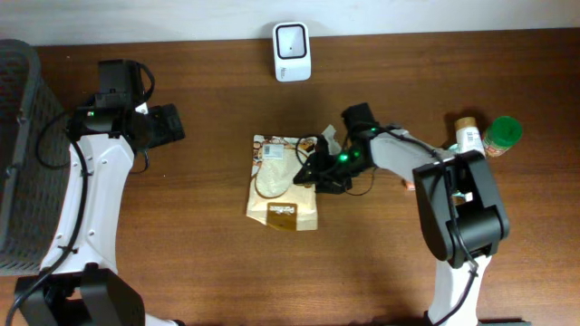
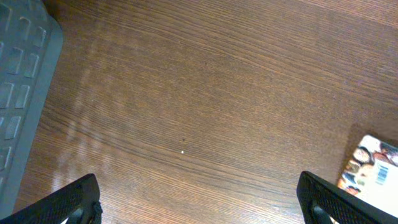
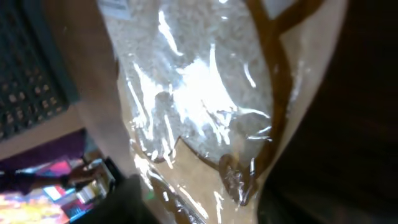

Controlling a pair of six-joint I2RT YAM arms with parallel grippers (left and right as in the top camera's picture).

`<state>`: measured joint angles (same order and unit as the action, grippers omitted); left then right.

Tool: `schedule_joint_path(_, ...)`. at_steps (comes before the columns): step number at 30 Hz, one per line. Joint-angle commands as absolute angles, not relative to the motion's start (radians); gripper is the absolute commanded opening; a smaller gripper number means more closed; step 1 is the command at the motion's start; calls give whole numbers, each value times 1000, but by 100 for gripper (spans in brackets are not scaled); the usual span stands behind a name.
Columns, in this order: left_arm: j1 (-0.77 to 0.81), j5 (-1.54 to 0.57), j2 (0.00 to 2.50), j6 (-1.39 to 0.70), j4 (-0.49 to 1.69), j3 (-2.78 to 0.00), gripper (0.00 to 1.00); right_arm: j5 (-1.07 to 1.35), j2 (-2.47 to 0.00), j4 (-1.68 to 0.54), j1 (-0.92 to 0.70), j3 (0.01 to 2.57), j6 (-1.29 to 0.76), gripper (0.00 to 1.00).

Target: Scan the item barcode

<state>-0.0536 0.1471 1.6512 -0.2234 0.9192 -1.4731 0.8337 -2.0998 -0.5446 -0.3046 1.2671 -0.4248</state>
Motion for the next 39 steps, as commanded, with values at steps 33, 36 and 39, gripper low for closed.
schedule_joint_path(33,11,-271,1757,-221,826,-1400,36,620,-2135,-471,-334,1250,-555,40)
schedule_joint_path(36,60,-306,1827,-224,786,-1400,0,620,-2135,-470,-334,1250,-555,40)
schedule_joint_path(39,105,-315,1891,-223,739,-1400,0,620,-2135,-471,-334,1250,-555,40)
